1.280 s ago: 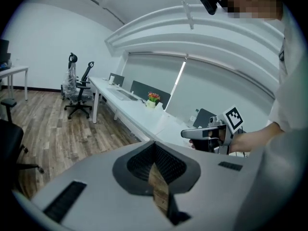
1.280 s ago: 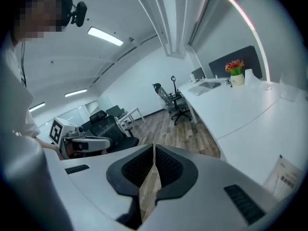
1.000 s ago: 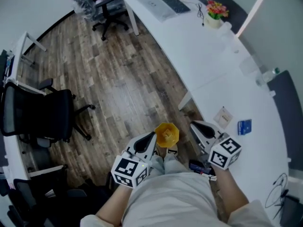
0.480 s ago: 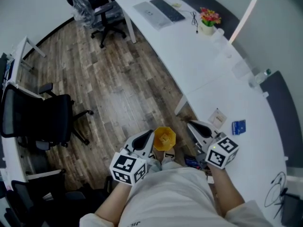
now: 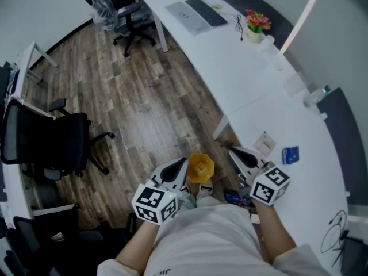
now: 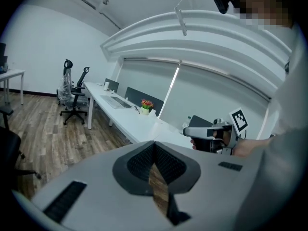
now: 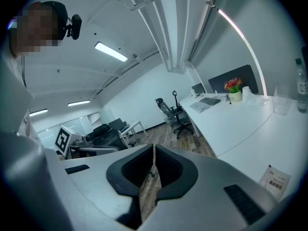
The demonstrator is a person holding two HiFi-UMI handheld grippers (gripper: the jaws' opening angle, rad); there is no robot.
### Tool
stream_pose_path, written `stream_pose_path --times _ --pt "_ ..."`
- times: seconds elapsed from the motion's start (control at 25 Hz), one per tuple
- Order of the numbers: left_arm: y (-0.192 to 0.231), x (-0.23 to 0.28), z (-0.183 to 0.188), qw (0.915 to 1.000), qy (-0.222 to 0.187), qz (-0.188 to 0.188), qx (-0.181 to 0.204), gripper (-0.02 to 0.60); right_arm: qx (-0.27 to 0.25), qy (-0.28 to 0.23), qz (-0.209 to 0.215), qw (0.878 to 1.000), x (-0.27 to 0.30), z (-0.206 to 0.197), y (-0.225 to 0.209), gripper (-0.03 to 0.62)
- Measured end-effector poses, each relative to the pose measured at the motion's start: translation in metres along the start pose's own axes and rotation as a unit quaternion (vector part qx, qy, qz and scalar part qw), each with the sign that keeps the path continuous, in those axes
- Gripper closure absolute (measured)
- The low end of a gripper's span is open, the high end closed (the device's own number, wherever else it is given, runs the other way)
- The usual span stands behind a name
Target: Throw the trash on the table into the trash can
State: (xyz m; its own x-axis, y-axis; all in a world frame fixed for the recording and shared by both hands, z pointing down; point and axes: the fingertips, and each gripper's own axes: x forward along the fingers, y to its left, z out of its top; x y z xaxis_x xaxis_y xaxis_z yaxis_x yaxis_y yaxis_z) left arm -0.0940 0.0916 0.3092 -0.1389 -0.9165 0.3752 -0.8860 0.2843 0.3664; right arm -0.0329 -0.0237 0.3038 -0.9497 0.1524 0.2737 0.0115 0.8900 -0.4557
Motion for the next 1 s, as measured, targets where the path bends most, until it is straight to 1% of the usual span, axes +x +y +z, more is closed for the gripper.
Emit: stream_pose_path --times 0.2,0.44,0.64,0.76,1.0 --pt "0.000 -0.002 0.000 0.9998 0.001 0.004 0.019 0.581 0.001 0.001 0.000 1.000 -0.001 0.000 0.001 0.553" --pt "0.004 -0.005 0.000 0.9999 -0.003 0.006 0.012 0.580 0.003 -0.001 -0.002 1.000 -0.002 0.000 0.005 0.553" --pt "0.005 -0.003 -0.002 0.9999 0.000 0.000 0.012 0.580 0.000 -0.005 -0.004 1.000 -0.010 0.005 0.009 0.553" --pt "0.001 0.001 -0.003 0.9998 0.003 -0.012 0.013 0.580 -0.004 -0.007 -0.020 1.000 -0.022 0.006 0.006 0.553" --pt "-0.014 0.013 -0.005 0.9983 0.015 -0.050 0.027 0.580 -0.011 -0.020 -0.070 0.997 -0.063 0.013 -0.007 0.553"
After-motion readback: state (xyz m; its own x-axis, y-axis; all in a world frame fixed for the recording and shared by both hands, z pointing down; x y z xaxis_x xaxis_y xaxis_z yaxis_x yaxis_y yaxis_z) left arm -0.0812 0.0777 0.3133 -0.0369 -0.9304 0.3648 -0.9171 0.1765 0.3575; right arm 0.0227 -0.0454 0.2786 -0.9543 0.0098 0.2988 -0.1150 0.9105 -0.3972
